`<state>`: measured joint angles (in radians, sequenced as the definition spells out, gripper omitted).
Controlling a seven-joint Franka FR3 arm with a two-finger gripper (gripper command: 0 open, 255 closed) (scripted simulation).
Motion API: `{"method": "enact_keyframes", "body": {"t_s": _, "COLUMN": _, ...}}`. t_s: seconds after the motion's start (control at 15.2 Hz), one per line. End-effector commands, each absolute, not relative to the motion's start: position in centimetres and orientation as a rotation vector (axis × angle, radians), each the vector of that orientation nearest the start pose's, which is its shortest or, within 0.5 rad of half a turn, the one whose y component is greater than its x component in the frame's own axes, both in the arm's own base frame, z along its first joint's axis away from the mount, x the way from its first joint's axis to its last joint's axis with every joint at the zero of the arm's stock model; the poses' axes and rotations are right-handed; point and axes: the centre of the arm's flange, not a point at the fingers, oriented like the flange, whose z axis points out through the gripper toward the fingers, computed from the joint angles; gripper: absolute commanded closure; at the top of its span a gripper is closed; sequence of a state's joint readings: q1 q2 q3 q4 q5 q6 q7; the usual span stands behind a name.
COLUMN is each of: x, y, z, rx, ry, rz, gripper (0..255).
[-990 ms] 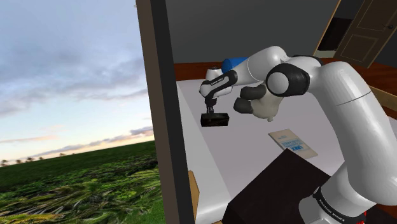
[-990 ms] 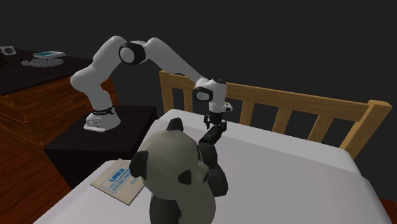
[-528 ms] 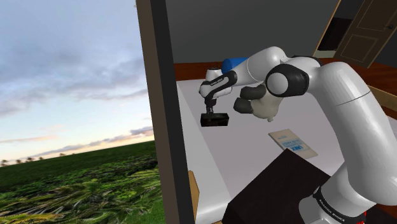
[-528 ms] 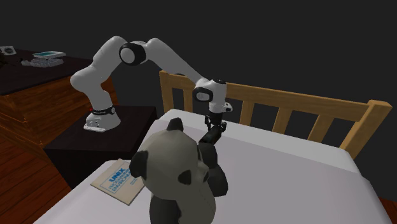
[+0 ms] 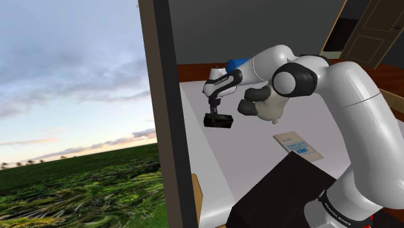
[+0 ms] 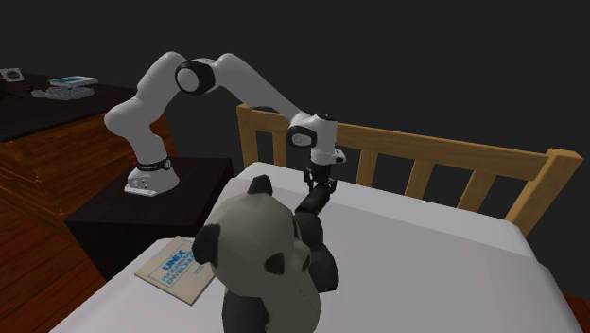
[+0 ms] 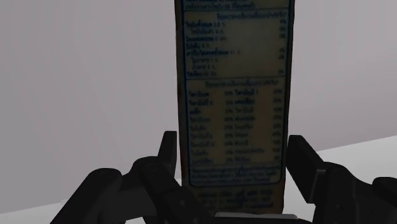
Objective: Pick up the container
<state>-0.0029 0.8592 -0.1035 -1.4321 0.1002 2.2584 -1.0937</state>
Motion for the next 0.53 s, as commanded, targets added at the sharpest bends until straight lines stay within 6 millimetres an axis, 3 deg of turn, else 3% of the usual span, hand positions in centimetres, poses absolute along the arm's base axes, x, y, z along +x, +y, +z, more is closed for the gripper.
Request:
{"method": "enact_keyframes", "body": {"t_s": 0.0, "x": 71.8, "y": -6.1, "z": 18.9, "rx": -2.776, "ry": -1.441, "rz": 0.036, "gripper": 255}}
{"method": "enact_keyframes", "body": {"t_s": 0.46, "x": 71.8, "y": -6.1, "z": 22.6, "rx": -2.776, "ry": -1.441, "rz": 0.036, "gripper": 255}}
